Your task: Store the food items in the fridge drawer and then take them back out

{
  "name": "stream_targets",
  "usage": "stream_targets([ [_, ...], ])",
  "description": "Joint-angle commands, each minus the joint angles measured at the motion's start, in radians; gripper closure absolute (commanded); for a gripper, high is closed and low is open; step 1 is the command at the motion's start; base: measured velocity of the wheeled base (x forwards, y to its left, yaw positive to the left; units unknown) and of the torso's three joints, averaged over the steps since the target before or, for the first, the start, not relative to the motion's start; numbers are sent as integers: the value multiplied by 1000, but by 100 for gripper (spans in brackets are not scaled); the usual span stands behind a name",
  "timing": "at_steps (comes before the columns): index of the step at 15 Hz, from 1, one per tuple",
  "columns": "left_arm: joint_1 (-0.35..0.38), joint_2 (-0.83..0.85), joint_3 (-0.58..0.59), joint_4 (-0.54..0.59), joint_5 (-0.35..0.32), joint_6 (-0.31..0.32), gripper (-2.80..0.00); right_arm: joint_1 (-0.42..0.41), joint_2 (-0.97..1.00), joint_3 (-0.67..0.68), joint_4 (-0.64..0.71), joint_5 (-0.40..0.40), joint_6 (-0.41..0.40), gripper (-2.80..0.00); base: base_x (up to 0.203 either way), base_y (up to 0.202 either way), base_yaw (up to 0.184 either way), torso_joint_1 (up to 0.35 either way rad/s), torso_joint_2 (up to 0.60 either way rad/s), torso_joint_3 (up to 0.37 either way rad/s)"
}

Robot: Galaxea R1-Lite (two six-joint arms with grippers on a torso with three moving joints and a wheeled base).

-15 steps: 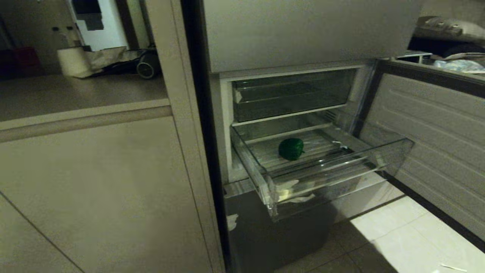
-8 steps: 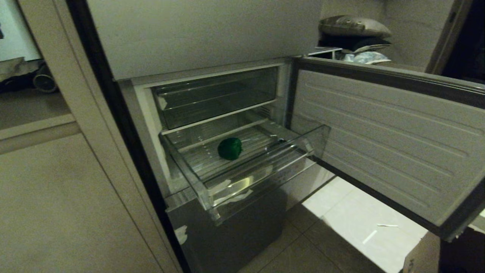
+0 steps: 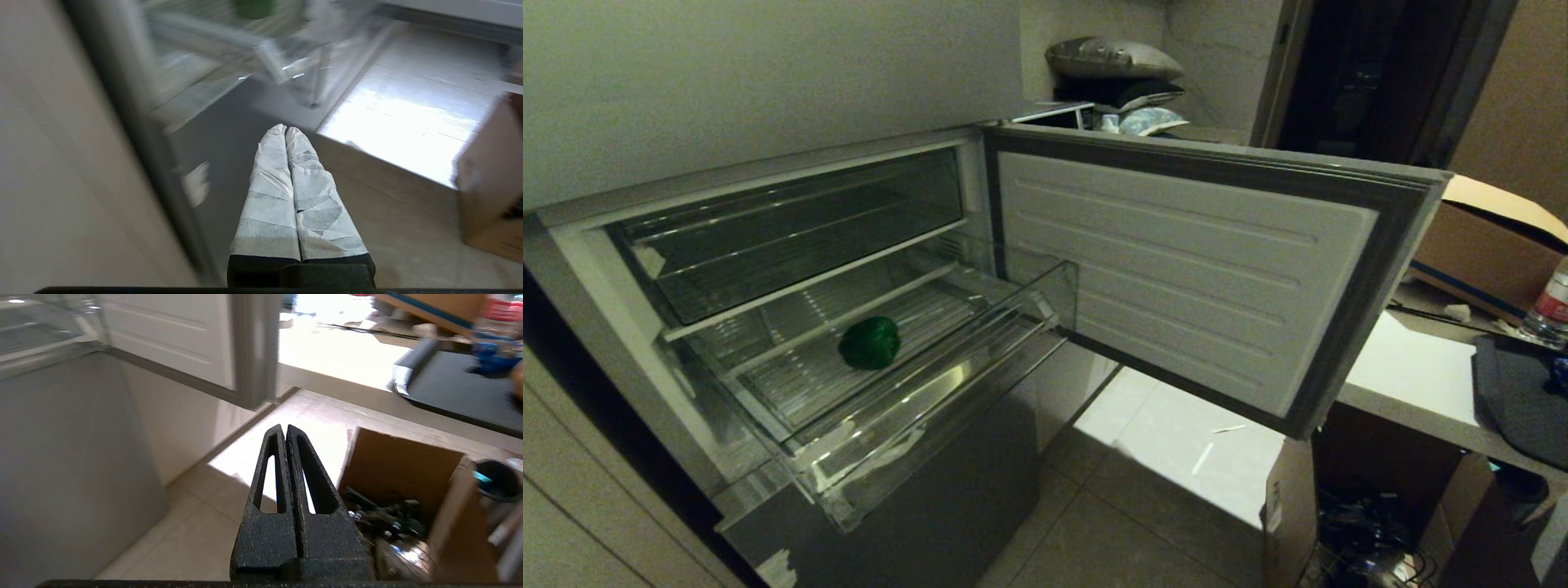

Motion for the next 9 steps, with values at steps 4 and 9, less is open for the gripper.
stream_targets([
  [4,0,1,0,0,0,0,0,-1,79,-2,-9,-11,-9,0,0,1,-19,1,1,0],
  [9,-1,1,0,0,0,0,0,-83,546,-242,-50,-52,82,0,0,0,0,0,0,0],
])
